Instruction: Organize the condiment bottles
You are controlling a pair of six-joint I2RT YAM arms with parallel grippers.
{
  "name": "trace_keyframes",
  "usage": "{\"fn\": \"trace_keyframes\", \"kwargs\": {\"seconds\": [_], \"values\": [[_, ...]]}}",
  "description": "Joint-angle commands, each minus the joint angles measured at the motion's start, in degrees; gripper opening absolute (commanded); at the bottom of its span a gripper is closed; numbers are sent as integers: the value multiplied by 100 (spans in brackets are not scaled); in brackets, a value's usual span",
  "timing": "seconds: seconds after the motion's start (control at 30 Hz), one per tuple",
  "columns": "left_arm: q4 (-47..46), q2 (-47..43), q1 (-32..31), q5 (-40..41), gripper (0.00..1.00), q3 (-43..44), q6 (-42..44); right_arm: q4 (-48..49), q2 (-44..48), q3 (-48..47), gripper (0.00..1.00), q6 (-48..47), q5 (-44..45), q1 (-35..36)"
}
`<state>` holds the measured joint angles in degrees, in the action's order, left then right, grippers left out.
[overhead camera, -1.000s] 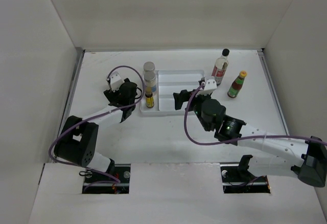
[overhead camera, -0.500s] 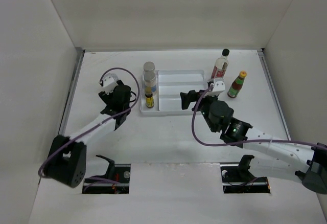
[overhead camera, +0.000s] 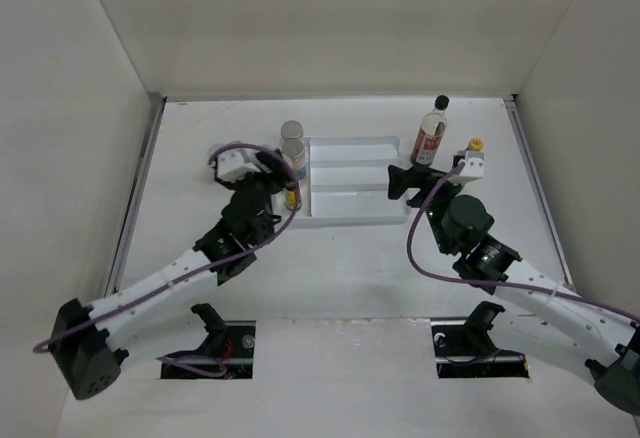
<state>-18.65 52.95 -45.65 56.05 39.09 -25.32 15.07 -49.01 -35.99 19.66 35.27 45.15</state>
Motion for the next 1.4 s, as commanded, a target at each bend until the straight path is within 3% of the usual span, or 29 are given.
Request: {"fn": "trace_keyframes", "kwargs": {"seconds": [0.0, 0.27, 0.5, 0.87, 0.97, 1.2, 1.37], "values": [[-1095, 706, -702, -463, 36, 546, 264, 251, 234, 109, 100, 169, -108, -247], [-1491, 2341, -1328, -982, 36, 1118, 229, -74, 357, 224, 100, 477, -108, -923], [-1852, 3466, -1100, -1298, 36, 1276, 247, -92, 446, 320, 100, 706, -485, -1223], [-2046, 4408, -748, -1589, 39, 1215, 168, -92, 393, 312, 100, 715, -538, -1232], [-2046, 4514, -765, -1597, 48, 1066, 54, -92, 436, 329, 100, 715, -538, -1232], [-1993, 4076, -800, -1475, 86, 855, 80, -145, 507, 329, 100, 697, -530, -1285], [-1651, 3057, -845, -1404, 92, 1082, 623, -145, 472, 329, 100, 706, -538, -1329]]}}
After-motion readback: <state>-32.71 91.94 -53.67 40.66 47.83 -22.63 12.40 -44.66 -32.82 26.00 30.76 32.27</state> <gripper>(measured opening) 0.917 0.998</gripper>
